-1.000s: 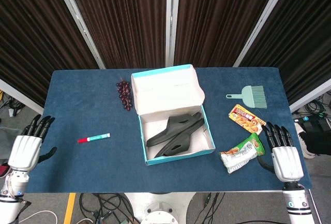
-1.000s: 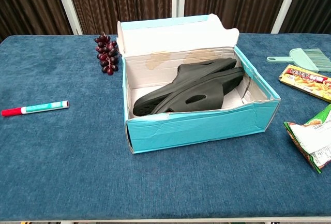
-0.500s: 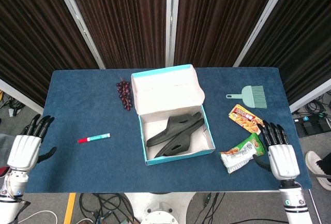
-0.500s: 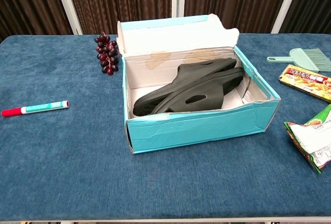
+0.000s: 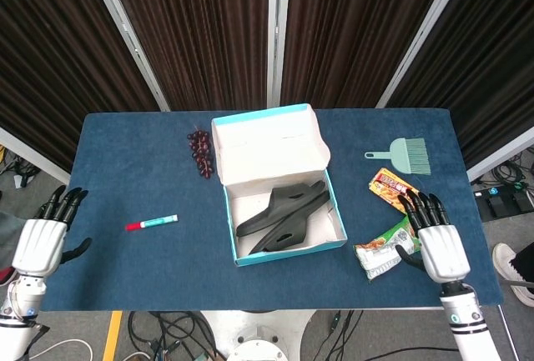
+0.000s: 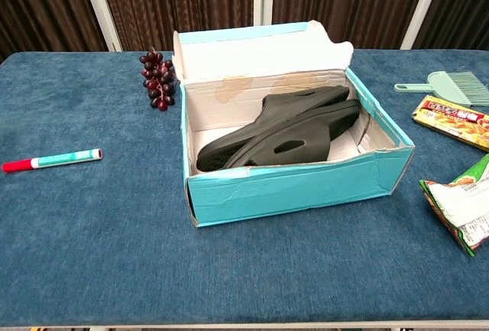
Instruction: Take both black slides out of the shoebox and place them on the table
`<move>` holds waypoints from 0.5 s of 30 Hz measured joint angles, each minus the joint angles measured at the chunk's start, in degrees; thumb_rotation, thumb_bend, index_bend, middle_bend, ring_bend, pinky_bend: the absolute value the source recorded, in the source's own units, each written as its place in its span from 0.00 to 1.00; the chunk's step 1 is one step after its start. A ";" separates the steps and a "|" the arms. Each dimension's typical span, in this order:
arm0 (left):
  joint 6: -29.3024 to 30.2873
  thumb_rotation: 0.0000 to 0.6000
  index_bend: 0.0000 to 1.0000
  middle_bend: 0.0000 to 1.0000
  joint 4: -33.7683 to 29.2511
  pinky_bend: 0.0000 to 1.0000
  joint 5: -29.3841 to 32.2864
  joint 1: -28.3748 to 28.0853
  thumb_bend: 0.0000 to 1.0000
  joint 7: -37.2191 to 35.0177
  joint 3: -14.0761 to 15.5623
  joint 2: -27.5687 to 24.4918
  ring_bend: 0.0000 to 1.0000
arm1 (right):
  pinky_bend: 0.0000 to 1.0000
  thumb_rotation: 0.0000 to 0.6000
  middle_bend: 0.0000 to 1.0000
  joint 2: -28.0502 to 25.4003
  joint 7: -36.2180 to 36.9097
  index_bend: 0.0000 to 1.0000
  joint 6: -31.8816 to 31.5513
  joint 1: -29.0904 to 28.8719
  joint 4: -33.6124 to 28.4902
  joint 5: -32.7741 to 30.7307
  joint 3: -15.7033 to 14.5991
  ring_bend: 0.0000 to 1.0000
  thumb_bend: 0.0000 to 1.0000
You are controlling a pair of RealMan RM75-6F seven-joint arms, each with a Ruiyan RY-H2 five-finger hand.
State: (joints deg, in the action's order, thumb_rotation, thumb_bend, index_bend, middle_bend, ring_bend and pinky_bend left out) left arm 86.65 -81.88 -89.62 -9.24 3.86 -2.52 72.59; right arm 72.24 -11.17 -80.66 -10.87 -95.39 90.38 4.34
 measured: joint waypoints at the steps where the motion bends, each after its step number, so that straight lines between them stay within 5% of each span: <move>1: -0.02 1.00 0.09 0.11 -0.01 0.28 -0.02 0.00 0.19 0.01 0.03 0.04 0.03 | 0.00 1.00 0.02 0.00 -0.50 0.00 0.69 -0.65 -0.31 0.03 0.24 0.00 0.12; 15: -0.48 1.00 0.09 0.11 0.40 0.28 0.80 0.19 0.19 -1.02 0.01 -0.24 0.03 | 0.02 1.00 0.15 5.75 -9.48 0.00 18.54 -16.12 -2.70 -5.05 6.24 0.00 0.15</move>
State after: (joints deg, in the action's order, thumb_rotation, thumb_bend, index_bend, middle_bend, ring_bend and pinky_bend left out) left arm 86.17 -81.48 -88.83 -9.04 2.84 -2.51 72.35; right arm 77.99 -20.65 -62.12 -27.00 -98.09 85.32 10.58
